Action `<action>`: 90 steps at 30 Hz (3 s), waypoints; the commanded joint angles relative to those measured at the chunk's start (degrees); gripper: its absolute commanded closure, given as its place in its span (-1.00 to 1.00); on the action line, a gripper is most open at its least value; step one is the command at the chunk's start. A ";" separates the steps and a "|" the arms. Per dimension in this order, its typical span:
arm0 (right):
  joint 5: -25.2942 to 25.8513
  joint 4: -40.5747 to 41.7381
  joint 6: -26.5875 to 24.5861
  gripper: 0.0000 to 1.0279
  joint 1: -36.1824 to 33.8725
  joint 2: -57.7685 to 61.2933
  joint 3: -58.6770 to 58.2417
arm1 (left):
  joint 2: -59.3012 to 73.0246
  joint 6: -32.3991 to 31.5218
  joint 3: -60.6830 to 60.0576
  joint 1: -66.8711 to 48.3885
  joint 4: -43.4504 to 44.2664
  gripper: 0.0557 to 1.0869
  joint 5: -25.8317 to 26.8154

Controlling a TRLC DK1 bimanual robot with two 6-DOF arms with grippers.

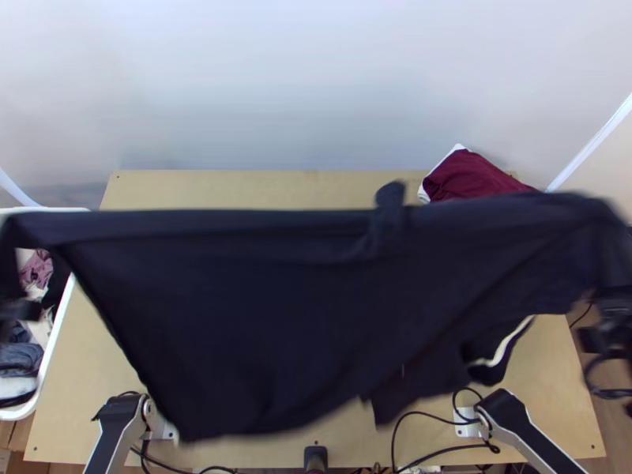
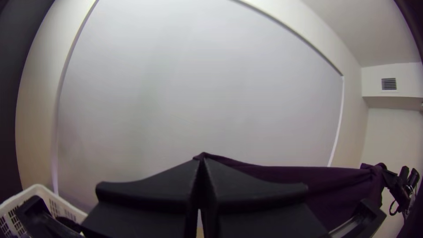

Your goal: Fold the t-shirt

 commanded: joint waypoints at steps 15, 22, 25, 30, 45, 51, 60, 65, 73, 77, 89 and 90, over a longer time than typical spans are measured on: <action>-4.42 23.82 15.72 0.95 -2.07 18.28 -41.79 | 12.07 -2.30 -42.95 -1.18 18.37 0.93 1.62; -5.12 32.88 18.62 0.95 -6.64 45.27 -29.93 | 39.67 -1.42 -33.19 -0.83 26.28 0.93 1.80; -5.12 32.70 18.53 0.95 -8.58 54.76 -22.72 | 51.45 -0.19 -25.54 -0.39 26.72 0.93 1.80; -5.03 32.44 18.44 0.95 -10.51 66.89 -12.09 | 66.30 0.43 -12.97 0.14 27.25 0.93 1.80; -3.63 16.53 19.32 0.59 -12.45 90.27 20.70 | 88.36 -1.16 15.50 0.67 21.18 -0.30 1.53; -3.54 14.16 19.94 -0.64 -11.74 88.07 22.89 | 83.79 -1.51 15.94 0.75 19.69 -0.92 1.80; -1.78 3.61 22.84 -0.91 -8.93 69.79 19.20 | 70.34 -0.81 13.92 0.93 11.52 -0.92 3.47; -4.60 -8.43 27.49 -0.79 -8.75 58.89 12.26 | 60.59 1.39 8.03 0.23 9.23 -0.92 3.73; -11.63 -27.24 35.93 -0.69 -11.65 42.98 -5.32 | 47.05 3.06 -1.20 -0.21 8.00 -0.92 3.82; -17.43 -29.53 39.71 -0.70 -12.09 37.01 -15.69 | 43.01 3.06 -2.96 -0.48 5.98 -0.92 3.82; -22.61 -32.95 38.48 0.06 -7.96 37.44 -29.58 | 36.42 2.62 -5.42 -1.88 3.61 -0.92 3.82; -22.79 -32.51 38.31 0.05 -7.79 37.88 -29.75 | 36.16 2.62 -5.42 -1.88 3.34 -0.92 3.73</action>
